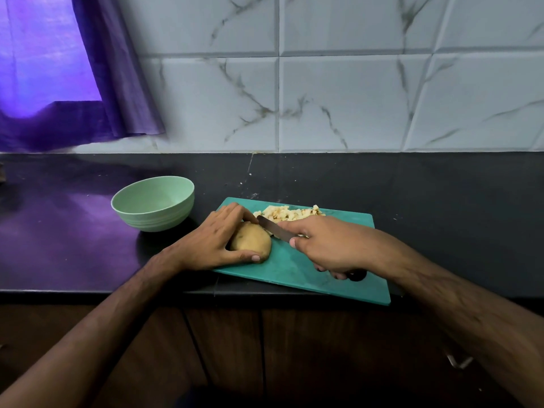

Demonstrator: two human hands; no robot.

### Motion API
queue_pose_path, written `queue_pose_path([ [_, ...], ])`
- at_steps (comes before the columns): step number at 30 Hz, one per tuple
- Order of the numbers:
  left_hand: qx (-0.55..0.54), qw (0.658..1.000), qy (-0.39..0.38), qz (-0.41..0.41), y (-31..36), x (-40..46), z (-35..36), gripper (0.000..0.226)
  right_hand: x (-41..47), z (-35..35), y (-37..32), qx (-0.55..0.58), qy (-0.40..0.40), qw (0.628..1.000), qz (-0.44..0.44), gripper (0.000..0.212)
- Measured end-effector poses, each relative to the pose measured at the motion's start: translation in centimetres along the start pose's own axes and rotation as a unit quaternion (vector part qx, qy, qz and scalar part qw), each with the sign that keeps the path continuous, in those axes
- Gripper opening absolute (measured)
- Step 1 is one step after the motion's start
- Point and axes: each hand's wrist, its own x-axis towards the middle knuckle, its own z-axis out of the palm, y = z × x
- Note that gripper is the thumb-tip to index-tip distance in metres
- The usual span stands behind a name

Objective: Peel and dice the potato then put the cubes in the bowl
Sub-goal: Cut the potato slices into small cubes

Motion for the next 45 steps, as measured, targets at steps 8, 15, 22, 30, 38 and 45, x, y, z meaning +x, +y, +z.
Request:
queue_pose_path([
  [8, -0.024, 0.999, 0.016, 0.017, -0.3, 0.2, 0.2, 0.07, 1.9, 0.4, -0.5, -0.022, -0.008, 1.0, 0.002, 0.039],
  [15, 0.006, 1.0, 0.013, 0.002, -0.2, 0.1, 0.1, 0.074, 0.0, 2.5, 0.3, -0.068, 0.031, 0.997, -0.024, 0.05],
  [22, -0.013, 1.0, 0.015, -0.023, 0.1, -0.6, 0.5, 0.074, -5.0, 4.8, 1.5, -0.118, 0.063, 0.991, -0.012, 0.054],
  [30, -0.029, 0.999, 0.039, -0.024, 0.1, -0.8, 0.7, 0.069, -3.0, 3.8, 1.5, -0.173, 0.09, 0.981, -0.007, 0.052],
  [38, -0.051, 0.998, 0.043, -0.022, -0.6, -0.3, 0.2, 0.067, -1.5, 0.7, 1.0, -0.024, 0.09, 0.996, -0.007, 0.045],
  [45, -0.062, 0.997, 0.052, -0.015, -0.5, -0.1, 0.2, 0.07, -0.8, 1.2, -0.3, -0.052, 0.074, 0.996, -0.014, 0.048],
])
